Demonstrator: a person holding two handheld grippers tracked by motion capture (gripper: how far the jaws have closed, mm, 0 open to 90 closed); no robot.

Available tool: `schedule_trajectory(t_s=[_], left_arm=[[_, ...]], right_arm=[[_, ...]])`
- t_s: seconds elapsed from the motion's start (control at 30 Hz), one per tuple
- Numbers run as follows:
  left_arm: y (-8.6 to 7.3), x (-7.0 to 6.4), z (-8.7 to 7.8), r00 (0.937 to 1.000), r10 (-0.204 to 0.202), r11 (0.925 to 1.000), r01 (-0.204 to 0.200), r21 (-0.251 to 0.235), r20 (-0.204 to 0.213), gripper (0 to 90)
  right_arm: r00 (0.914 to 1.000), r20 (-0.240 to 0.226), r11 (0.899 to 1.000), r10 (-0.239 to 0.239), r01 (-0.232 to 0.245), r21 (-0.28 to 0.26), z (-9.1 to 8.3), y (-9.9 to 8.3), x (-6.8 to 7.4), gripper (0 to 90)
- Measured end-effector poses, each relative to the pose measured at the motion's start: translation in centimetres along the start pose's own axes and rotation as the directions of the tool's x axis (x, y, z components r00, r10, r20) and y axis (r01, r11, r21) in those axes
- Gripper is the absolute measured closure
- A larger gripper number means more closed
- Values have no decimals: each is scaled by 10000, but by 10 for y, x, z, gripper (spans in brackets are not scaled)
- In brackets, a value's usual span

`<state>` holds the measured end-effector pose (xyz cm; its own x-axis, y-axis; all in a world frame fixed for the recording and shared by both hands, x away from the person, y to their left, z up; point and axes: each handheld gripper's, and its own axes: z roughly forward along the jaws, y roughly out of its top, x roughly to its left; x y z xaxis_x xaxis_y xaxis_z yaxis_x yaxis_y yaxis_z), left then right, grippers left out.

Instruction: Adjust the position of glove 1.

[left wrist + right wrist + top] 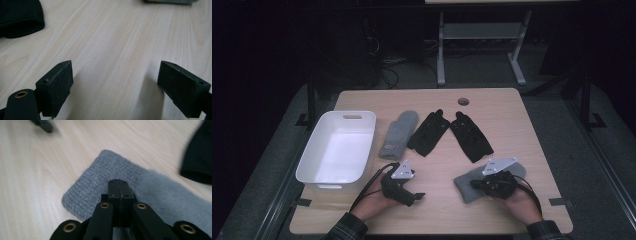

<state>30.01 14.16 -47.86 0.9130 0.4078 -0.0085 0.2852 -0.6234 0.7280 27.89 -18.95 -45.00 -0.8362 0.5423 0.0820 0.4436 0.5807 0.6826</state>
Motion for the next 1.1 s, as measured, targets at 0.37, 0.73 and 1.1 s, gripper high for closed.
schedule_trajectory(t_s=[0.37,0.73,1.1], left_arm=[[0,0,0,10000,30,10000,-30,79,-8,122],[0,0,0,10000,62,9999,-61,90,-16,122],[1,1,0,10000,60,9999,-60,97,-22,121]], right_arm=[[9920,-1105,9981,-613,613,-32,20,17,28,900],[9909,-1171,9971,-656,606,-458,12,21,29,895],[9908,1187,9909,655,-506,-1246,-37,-5,-25,690]])
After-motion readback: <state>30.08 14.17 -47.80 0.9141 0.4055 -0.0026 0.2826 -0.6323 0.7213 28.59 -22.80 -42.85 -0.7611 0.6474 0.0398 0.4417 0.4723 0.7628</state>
